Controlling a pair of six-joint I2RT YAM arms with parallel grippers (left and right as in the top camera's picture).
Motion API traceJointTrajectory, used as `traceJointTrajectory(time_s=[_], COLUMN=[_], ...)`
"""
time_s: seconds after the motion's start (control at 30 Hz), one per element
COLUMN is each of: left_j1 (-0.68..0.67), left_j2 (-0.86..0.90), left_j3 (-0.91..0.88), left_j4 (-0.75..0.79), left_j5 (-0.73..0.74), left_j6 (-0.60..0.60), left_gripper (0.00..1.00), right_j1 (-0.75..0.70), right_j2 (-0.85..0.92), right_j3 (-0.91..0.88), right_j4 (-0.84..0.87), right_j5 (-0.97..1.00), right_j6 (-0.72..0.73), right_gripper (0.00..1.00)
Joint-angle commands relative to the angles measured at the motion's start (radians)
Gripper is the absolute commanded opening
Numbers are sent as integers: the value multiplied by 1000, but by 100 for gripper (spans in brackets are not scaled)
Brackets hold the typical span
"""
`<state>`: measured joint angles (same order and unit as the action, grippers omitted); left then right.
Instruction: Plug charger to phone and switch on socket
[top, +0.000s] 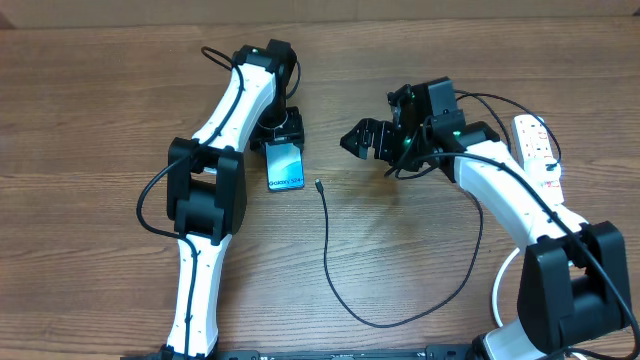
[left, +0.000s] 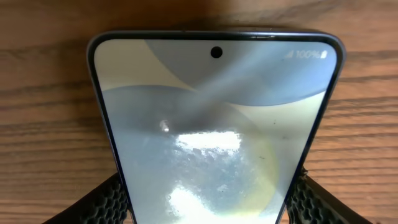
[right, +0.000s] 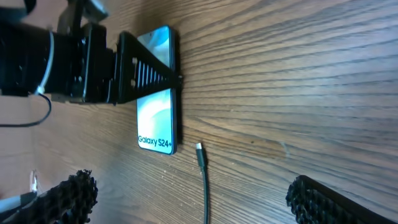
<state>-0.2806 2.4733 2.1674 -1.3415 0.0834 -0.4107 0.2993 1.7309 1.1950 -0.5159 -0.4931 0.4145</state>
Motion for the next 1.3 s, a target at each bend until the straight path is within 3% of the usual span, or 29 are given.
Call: traceJointTrajectory(time_s=[0.0,0.27,0.7,1.27], left_j1=[7,7,7,39], left_j2=[8,8,8,6], left_j3=[47,47,52,91], left_j4=[-10,-23,-47,-109], left_j5=[21,22,67,84], left_j6=[22,31,75,87], left_gripper=[54,56,58,57], right_j1=[56,108,109,171], right_j2=[0,20,211,312], right_j3=[2,2,2,2], right_j4=[31,82,217,422], right_j5=[-1,10,-184,-209], right_j6=[9,126,128,192], right_gripper=[100,100,100,100])
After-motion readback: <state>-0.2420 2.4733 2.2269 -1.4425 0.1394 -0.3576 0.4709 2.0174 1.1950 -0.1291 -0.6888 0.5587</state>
